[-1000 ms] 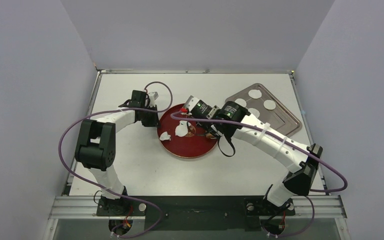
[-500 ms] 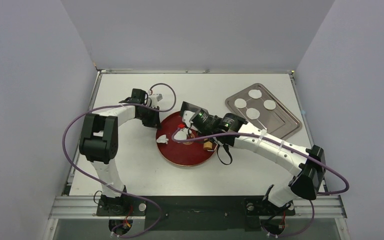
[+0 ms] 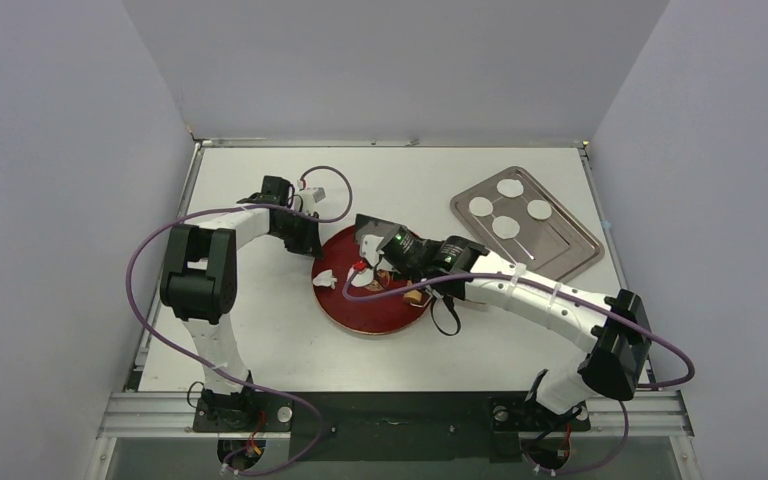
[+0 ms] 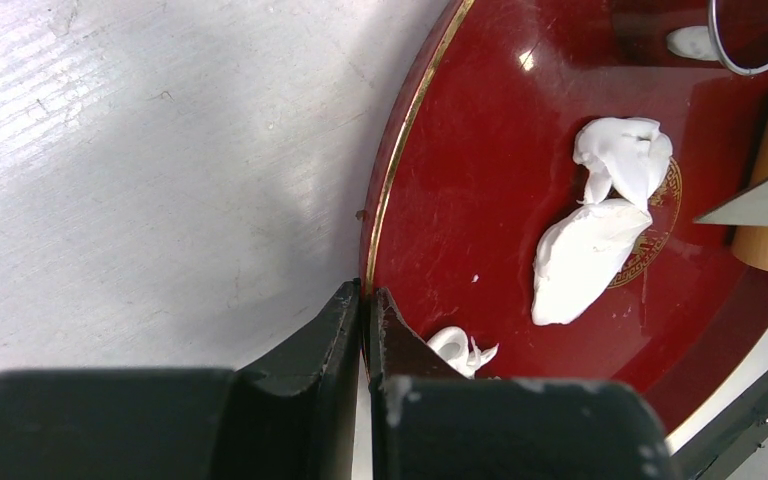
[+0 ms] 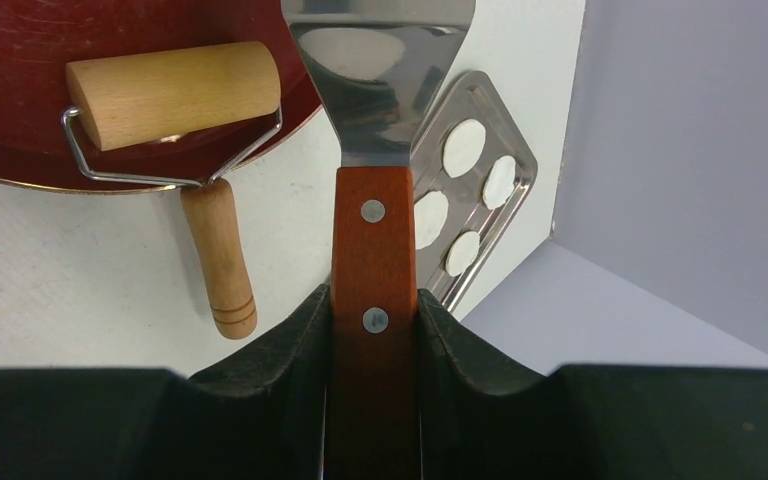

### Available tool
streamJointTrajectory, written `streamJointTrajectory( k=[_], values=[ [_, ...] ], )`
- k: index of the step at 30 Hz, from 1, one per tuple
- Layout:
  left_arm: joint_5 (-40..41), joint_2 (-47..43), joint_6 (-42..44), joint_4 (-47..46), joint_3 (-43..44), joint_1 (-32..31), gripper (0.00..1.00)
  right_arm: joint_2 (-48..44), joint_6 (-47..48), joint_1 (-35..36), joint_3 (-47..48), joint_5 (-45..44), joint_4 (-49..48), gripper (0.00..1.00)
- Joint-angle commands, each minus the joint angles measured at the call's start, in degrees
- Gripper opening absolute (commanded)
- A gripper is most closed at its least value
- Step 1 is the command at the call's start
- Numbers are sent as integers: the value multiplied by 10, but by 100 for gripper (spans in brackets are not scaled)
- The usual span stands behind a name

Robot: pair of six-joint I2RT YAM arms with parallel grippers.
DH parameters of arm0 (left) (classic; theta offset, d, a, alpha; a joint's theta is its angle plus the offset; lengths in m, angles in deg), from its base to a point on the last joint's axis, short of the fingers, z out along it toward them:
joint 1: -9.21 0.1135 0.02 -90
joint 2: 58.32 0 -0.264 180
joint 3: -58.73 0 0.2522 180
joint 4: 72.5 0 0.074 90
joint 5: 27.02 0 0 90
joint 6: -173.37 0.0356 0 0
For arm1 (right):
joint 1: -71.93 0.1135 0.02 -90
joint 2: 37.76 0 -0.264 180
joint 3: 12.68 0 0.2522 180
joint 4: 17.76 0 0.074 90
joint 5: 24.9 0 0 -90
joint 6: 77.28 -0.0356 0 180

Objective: Roll out the dumpling wrappers from the dough
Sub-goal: Remove the dumpling wrapper from the work surface.

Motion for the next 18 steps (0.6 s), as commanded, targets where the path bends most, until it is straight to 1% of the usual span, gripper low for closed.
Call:
streamJointTrajectory(
  k=[1, 7, 15, 18],
  values=[
    [-29, 11, 1, 14, 16, 3, 2, -3, 14, 14, -8, -34, -48, 0],
    [-38, 10, -7, 8, 12, 4, 2, 5, 28, 26, -29, -49, -51, 0],
    [-41, 6, -12, 1, 8, 4, 2, 29, 21, 30, -18, -66, -57, 0],
    [-40, 6, -12, 0, 6, 4, 2, 29, 31, 35, -28, -75, -57, 0]
  ],
)
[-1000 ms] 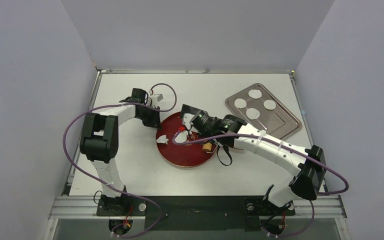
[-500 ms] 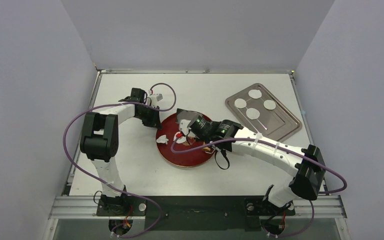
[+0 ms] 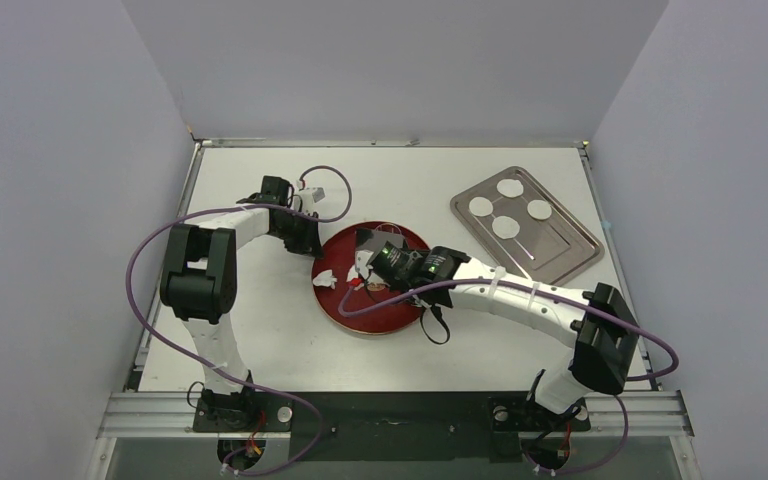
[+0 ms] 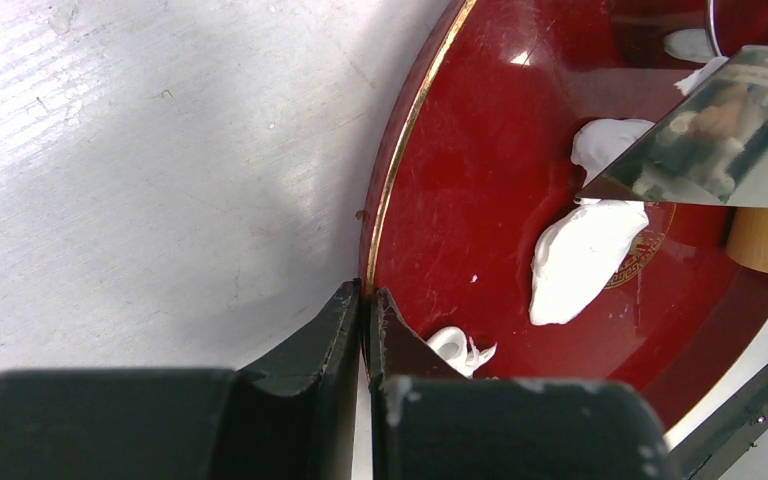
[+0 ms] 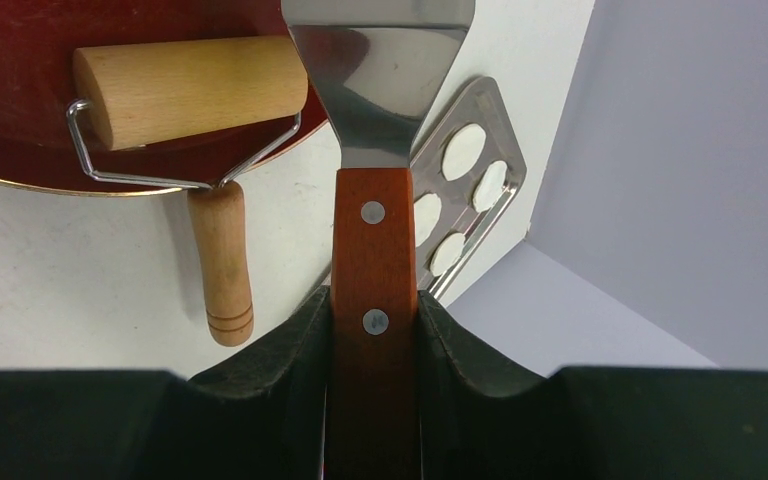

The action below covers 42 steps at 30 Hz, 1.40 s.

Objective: Roll out the dumpling wrappers from the dough
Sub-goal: Remove the dumpling wrapper from the work surface.

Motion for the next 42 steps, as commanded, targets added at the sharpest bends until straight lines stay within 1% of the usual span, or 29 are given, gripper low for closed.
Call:
streamJointTrajectory(
  k=[1, 10, 26, 28, 36, 42],
  values=[
    [-35, 6, -7, 1, 6, 2, 2, -5, 9, 9, 2, -44, -32, 0],
    [-36, 8, -11, -4, 7, 2, 2, -2, 17, 11, -16, -35, -38, 0],
    [-37, 3, -13, -3, 7, 5, 2, 8, 31, 13, -37, -89, -35, 0],
    [-37, 2, -13, -3, 6, 6, 2, 6, 27, 11, -38, -85, -32, 0],
    [-37, -2, -13, -6, 5, 8, 2, 0, 20, 17, -33, -93, -6, 0],
    [-39, -6, -13, -6, 5, 10, 2, 7, -17, 38, -25, -102, 50, 0]
  ],
)
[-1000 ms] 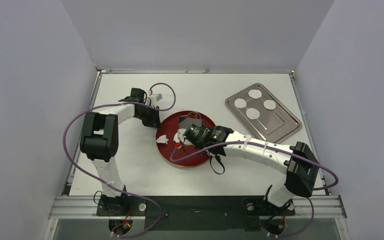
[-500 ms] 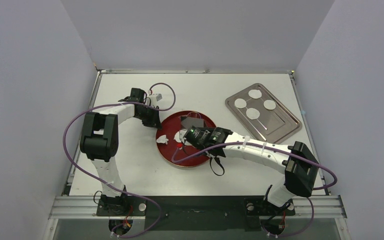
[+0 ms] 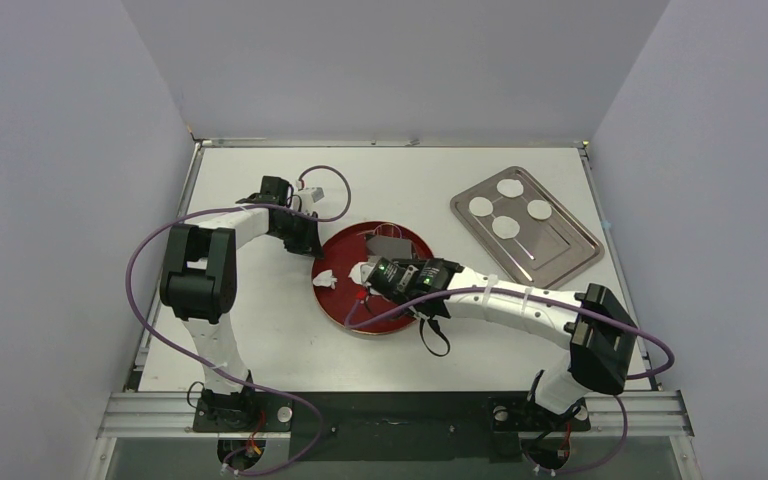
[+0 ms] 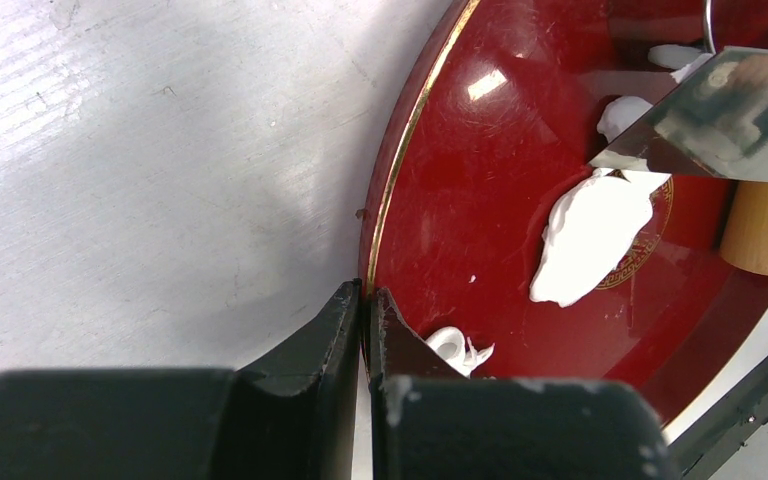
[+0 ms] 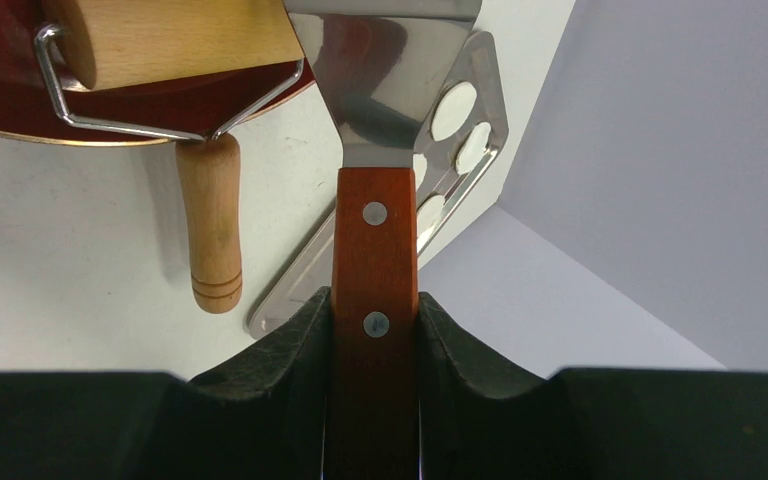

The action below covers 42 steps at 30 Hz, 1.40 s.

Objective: Roll out the dumpling wrappers from the dough
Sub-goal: Remove the dumpling wrapper from the work surface.

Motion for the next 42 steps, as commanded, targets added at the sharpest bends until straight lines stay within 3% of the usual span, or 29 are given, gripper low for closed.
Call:
streamJointTrajectory(
  k=[1, 42],
  values=[
    [-37, -7, -7, -7, 5, 9, 2, 4, -32, 20, 14, -39, 46, 0],
    [-45, -18, -26, -15, 4, 16, 2, 8, -195, 83, 110, -25, 267, 0]
  ],
)
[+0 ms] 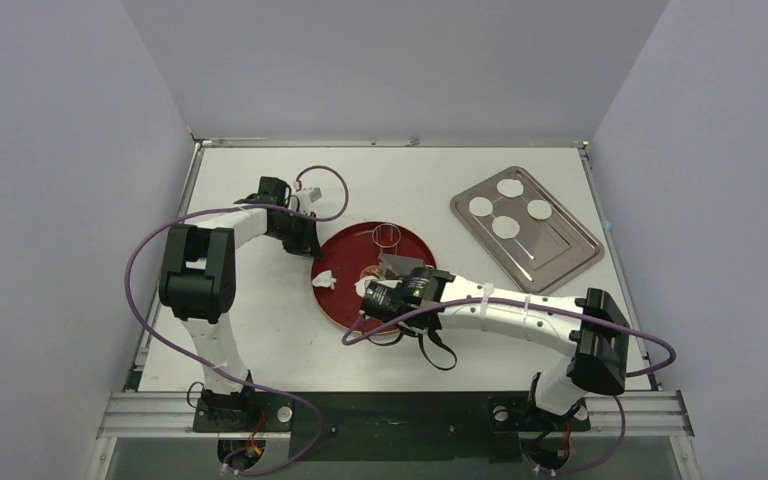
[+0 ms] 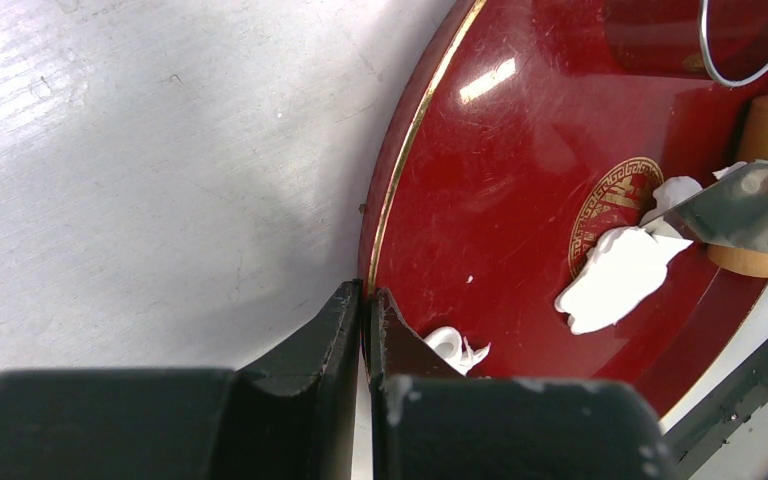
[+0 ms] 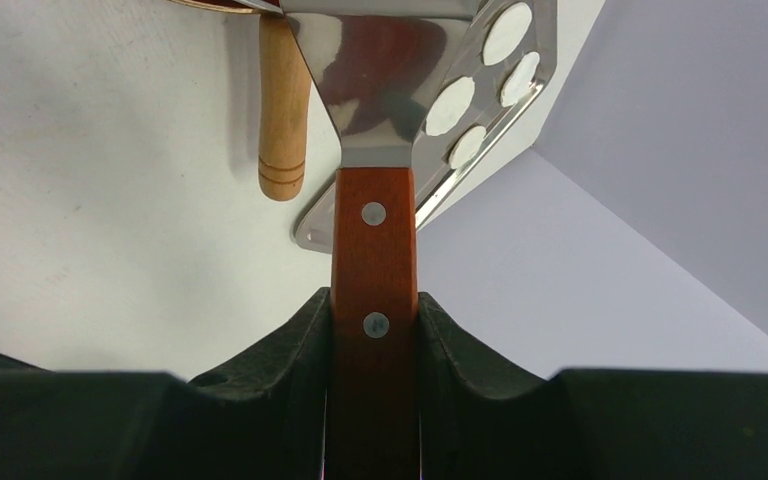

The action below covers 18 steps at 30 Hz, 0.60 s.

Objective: Roll out the dumpling wrappers from the dough
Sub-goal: Remove the dumpling wrapper from the work surface.

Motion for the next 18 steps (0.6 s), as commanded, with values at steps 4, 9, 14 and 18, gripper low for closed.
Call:
streamJointTrajectory(
  k=[4, 9, 14, 18],
  values=[
    [-37, -18, -17, -14, 8, 9, 2, 2, -40, 1, 87, -2, 54, 0],
    [-40, -21, -19, -16, 11, 9, 2, 1, -52, 1, 103, -13, 78, 0],
    [-39, -25, -17, -17, 10, 9, 2, 4, -23, 0, 119, 10, 125, 0],
    [-35, -26, -7, -17, 5, 9, 0, 17, 9, -5, 145, 2, 167, 0]
  ],
)
